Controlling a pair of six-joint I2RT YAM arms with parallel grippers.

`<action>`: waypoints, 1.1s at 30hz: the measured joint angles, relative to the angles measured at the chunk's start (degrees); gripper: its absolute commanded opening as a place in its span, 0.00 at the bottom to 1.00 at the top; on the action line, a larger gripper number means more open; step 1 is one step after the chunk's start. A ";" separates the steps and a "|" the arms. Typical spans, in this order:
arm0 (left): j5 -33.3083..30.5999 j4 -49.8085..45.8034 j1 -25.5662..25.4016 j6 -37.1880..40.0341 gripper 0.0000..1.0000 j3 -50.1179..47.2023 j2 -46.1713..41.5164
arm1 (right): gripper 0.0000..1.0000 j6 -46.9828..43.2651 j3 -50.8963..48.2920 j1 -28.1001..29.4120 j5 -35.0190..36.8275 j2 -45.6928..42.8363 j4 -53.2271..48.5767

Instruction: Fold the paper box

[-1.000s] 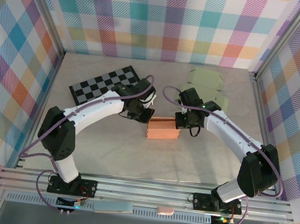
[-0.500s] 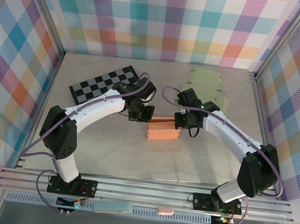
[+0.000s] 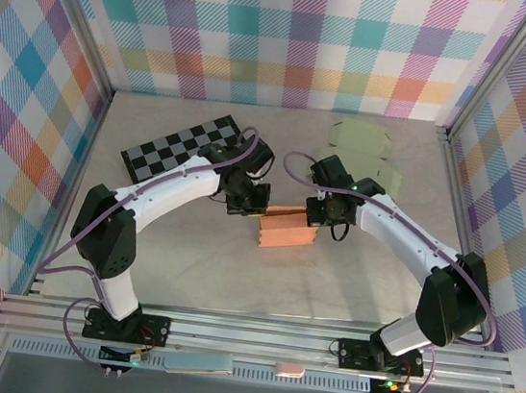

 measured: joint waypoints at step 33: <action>-5.20 15.58 -5.29 1.81 0.00 -14.69 -7.63 | 0.00 0.81 -2.21 0.00 0.94 -1.33 -0.76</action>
